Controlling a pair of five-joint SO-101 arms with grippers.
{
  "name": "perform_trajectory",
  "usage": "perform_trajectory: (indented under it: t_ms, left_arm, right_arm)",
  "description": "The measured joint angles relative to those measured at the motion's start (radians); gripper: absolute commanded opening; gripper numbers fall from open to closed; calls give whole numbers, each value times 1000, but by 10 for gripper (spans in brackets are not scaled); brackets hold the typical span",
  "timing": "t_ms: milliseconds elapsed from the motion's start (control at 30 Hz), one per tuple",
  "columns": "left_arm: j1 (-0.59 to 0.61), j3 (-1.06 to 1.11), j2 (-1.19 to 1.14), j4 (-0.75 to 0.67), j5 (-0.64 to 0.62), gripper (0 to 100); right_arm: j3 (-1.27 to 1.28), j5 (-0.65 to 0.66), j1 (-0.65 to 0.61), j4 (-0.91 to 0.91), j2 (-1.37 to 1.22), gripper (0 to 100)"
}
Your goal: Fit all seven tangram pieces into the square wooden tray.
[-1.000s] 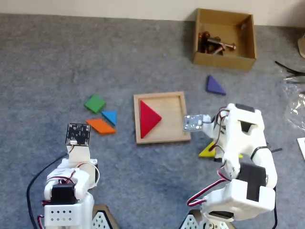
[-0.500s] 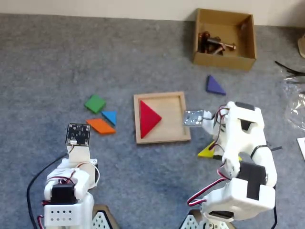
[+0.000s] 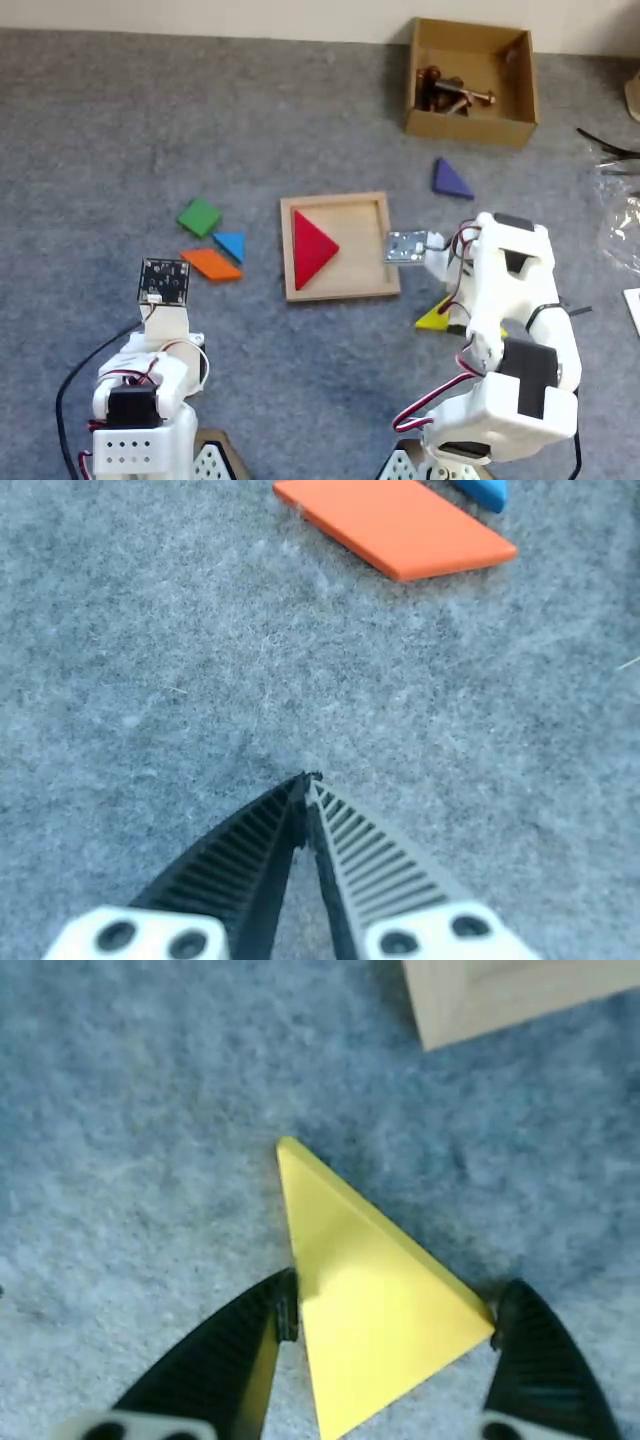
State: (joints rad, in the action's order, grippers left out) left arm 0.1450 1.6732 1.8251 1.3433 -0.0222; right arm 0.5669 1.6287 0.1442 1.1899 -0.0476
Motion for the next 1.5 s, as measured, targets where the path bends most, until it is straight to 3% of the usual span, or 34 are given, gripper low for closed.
perform_trajectory:
  t_ms: [467,933,1200,1500]
  left_arm:
    - [0,0,0,0,0,7]
    - [0,0,0,0,0,7]
    - [0,0,0,0,0,7]
    - [0,0,0,0,0,7]
  right_arm:
    - [15,-3,72,-5,0,277]
    - [178,-3,74,-173,20,271]
    - [176,-3,77,-190,20,67]
    - [173,-5,78,-207,23,40]
